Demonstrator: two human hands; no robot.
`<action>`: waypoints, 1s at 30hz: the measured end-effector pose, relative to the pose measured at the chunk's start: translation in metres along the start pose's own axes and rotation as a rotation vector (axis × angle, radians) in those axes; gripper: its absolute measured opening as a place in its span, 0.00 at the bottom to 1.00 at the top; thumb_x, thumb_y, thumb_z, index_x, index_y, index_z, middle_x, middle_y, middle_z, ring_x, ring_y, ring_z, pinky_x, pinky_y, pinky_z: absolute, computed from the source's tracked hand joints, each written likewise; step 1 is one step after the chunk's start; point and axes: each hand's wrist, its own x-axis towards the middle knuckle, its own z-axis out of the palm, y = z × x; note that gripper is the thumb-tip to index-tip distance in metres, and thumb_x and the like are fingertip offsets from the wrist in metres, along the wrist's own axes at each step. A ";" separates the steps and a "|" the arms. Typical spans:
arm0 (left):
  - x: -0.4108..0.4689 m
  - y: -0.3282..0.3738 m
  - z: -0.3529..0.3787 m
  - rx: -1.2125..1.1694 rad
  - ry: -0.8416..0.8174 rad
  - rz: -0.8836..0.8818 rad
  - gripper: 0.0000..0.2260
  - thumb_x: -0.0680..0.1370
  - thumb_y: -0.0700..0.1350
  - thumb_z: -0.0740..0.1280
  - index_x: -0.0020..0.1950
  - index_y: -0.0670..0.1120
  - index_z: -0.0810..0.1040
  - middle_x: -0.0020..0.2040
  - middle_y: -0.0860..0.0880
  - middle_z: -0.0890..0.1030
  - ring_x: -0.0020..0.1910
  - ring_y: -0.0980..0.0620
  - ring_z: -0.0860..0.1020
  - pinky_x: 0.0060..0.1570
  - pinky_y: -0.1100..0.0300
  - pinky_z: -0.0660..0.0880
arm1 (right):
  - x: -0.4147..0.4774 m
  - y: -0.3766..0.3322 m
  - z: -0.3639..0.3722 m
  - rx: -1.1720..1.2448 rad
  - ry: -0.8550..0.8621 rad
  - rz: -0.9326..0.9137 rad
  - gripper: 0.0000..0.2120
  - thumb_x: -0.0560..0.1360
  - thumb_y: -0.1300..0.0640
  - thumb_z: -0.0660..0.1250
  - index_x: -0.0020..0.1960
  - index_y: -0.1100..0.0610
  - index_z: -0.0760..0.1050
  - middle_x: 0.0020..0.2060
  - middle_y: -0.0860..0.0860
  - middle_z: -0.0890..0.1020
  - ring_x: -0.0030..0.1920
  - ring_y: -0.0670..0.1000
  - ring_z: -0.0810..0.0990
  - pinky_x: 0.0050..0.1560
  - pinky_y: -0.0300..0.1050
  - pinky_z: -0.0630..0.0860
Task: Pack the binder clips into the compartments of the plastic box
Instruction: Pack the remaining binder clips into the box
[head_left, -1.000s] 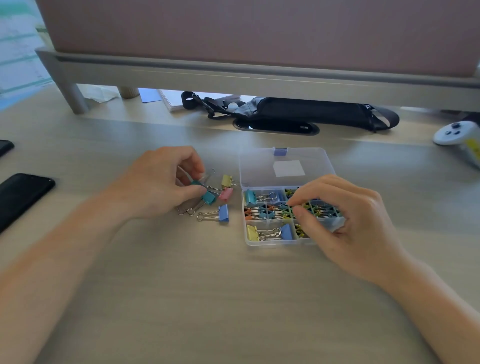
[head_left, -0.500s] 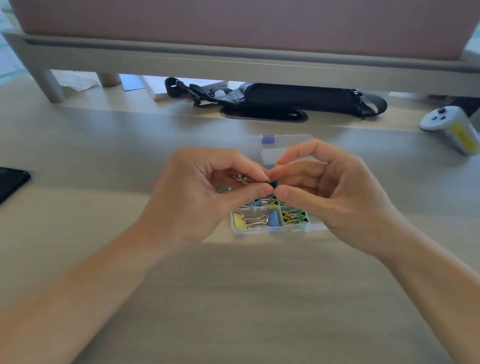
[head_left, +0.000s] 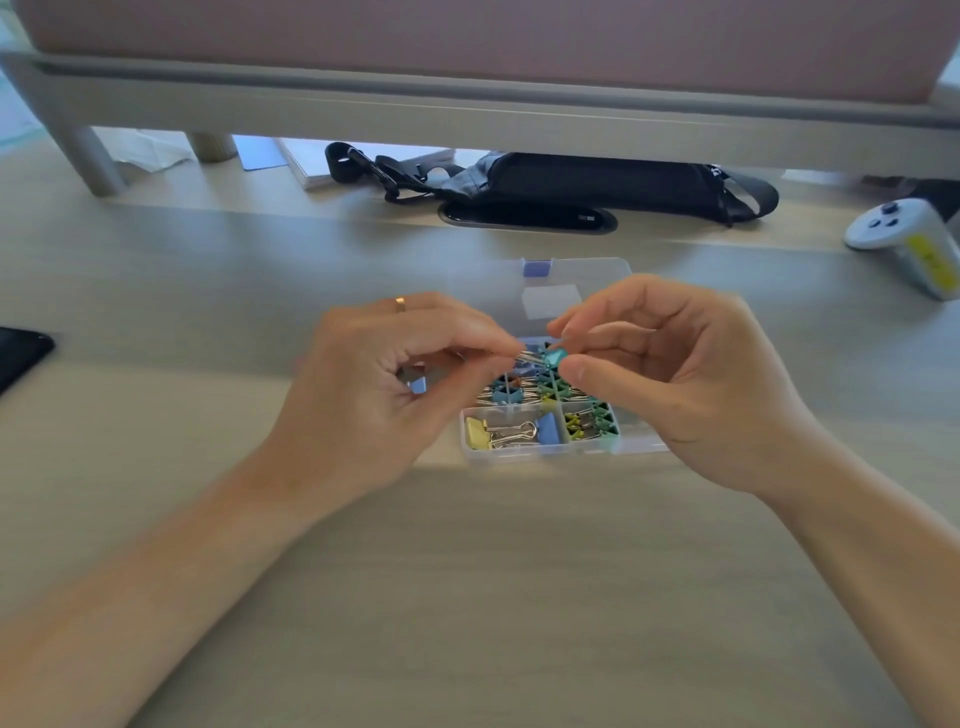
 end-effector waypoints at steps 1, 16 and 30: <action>-0.001 -0.001 -0.001 0.027 -0.006 0.011 0.04 0.77 0.40 0.74 0.50 0.44 0.87 0.47 0.52 0.86 0.43 0.55 0.84 0.43 0.66 0.78 | 0.000 0.001 0.000 -0.020 -0.009 -0.017 0.12 0.68 0.60 0.76 0.50 0.61 0.81 0.49 0.55 0.88 0.50 0.54 0.88 0.53 0.44 0.84; -0.021 -0.012 0.002 0.278 -0.178 0.126 0.06 0.78 0.42 0.71 0.50 0.49 0.88 0.50 0.55 0.84 0.51 0.55 0.80 0.51 0.59 0.76 | -0.005 0.011 -0.005 -0.443 -0.188 -0.107 0.13 0.70 0.67 0.80 0.49 0.54 0.82 0.45 0.45 0.84 0.47 0.52 0.84 0.51 0.44 0.82; -0.025 -0.013 0.005 0.358 -0.232 0.196 0.10 0.79 0.51 0.71 0.56 0.50 0.87 0.53 0.53 0.83 0.54 0.51 0.79 0.57 0.52 0.72 | -0.003 0.011 -0.013 -0.653 -0.220 -0.215 0.06 0.70 0.60 0.82 0.45 0.53 0.88 0.48 0.42 0.86 0.49 0.45 0.86 0.52 0.32 0.77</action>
